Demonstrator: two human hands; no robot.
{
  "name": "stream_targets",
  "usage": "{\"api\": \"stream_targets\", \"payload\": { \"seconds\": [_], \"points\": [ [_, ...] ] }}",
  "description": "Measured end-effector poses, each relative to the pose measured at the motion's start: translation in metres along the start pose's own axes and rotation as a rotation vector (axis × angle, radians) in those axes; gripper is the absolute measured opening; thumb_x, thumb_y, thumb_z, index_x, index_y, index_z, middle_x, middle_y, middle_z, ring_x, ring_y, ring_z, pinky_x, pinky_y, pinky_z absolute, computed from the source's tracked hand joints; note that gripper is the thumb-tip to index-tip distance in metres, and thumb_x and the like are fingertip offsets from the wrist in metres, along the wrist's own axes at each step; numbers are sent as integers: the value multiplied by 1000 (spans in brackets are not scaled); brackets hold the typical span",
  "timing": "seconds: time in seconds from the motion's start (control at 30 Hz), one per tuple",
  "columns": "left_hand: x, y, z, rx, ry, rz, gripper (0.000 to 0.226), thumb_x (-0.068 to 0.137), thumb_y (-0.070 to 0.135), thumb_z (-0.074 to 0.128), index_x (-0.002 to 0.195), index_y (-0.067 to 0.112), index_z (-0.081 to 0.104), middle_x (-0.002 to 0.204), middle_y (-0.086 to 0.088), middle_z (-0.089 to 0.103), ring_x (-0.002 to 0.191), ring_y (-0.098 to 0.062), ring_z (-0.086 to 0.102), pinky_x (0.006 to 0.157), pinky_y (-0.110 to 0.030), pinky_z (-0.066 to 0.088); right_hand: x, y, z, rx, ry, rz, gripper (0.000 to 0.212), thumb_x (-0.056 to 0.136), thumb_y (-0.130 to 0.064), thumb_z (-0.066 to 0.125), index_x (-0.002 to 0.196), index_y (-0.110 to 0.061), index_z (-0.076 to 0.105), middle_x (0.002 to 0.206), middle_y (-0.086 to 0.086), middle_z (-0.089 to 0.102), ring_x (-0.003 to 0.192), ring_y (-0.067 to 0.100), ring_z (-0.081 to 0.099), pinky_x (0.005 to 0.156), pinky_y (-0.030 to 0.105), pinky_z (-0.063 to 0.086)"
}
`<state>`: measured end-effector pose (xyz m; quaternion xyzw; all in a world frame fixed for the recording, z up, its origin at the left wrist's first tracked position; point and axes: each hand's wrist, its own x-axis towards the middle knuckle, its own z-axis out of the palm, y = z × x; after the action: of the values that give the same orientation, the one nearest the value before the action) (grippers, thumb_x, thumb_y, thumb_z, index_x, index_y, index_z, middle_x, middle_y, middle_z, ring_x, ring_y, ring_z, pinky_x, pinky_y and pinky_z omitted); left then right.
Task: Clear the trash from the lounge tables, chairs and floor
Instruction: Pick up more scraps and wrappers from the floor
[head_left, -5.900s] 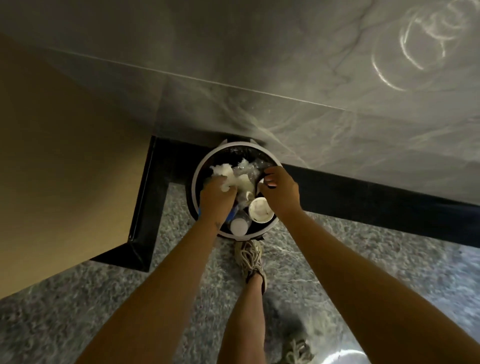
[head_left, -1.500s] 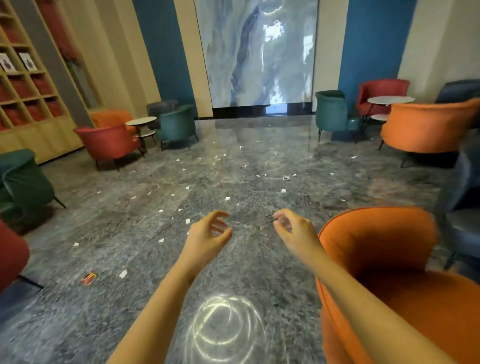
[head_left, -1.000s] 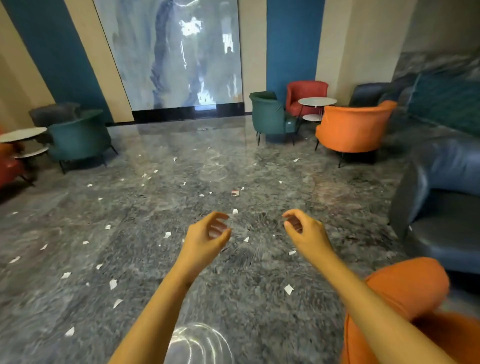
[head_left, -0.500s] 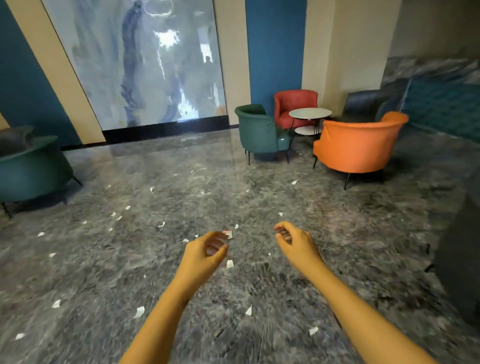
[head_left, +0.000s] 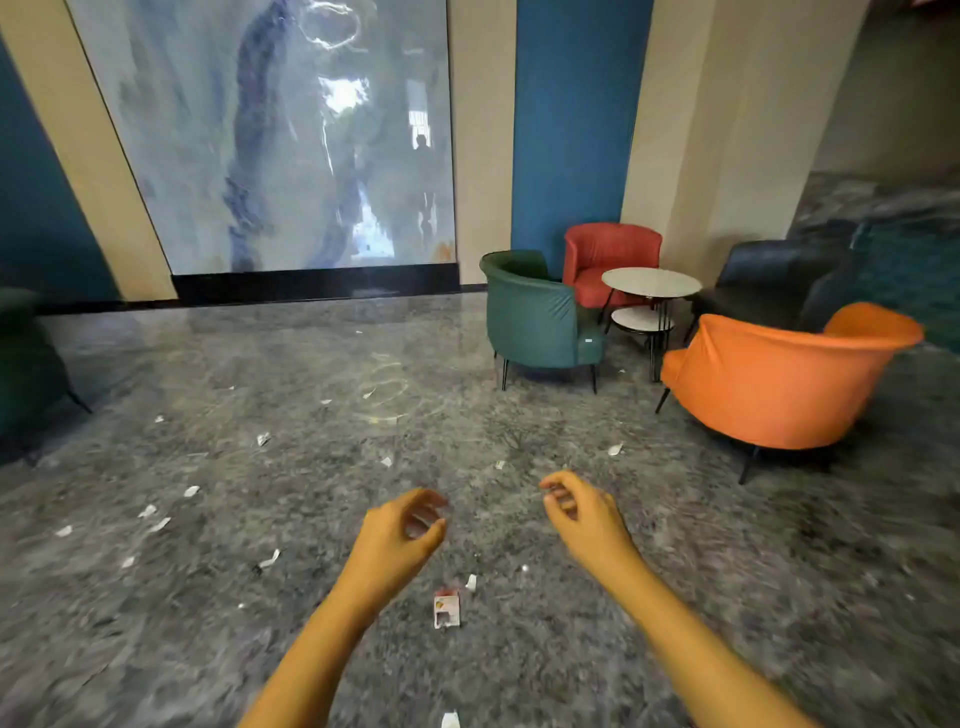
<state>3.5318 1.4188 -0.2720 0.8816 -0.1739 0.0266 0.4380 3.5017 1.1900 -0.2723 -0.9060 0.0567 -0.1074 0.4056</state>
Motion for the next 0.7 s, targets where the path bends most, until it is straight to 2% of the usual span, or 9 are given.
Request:
{"api": "stream_targets", "payload": {
  "seconds": [0.07, 0.3, 0.43, 0.5, 0.7],
  "points": [
    [70, -11, -5, 5, 16, -1, 13, 85, 13, 65, 90, 25, 64, 75, 14, 64, 72, -2, 62, 67, -14, 47, 63, 1, 7, 6, -14, 10, 18, 94, -17, 50, 111, -14, 59, 98, 6, 65, 83, 19, 59, 74, 33, 51],
    [294, -68, 16, 3, 10, -2, 11, 87, 18, 64, 92, 28, 62, 79, 14, 64, 75, 2, 61, 63, -7, 44, 288, 35, 29, 2, 15, 4, 18, 93, -16, 53, 109, -14, 60, 98, 2, 63, 82, 14, 58, 74, 29, 51],
    [431, -107, 29, 14, 60, -17, 11, 86, 12, 64, 95, 17, 67, 79, 5, 66, 72, -1, 61, 62, -4, 42, 440, 55, 49, 9, 21, -55, 18, 92, -13, 52, 108, -12, 61, 96, 3, 63, 85, 17, 59, 76, 31, 51],
    [511, -127, 31, 30, 89, -50, 11, 86, 12, 64, 95, 17, 67, 79, 4, 66, 72, -3, 61, 62, -4, 42, 532, 64, 60, 19, 0, -76, 18, 92, -12, 52, 107, -10, 61, 97, 5, 64, 82, 15, 58, 77, 31, 50],
    [675, -162, 9, 64, 116, -136, 10, 87, 15, 63, 96, 17, 66, 82, 2, 65, 73, -5, 61, 62, -3, 41, 725, 55, 88, -1, -89, -141, 19, 91, -9, 53, 107, -9, 61, 91, 2, 61, 78, 13, 56, 71, 24, 45]
  ]
}}
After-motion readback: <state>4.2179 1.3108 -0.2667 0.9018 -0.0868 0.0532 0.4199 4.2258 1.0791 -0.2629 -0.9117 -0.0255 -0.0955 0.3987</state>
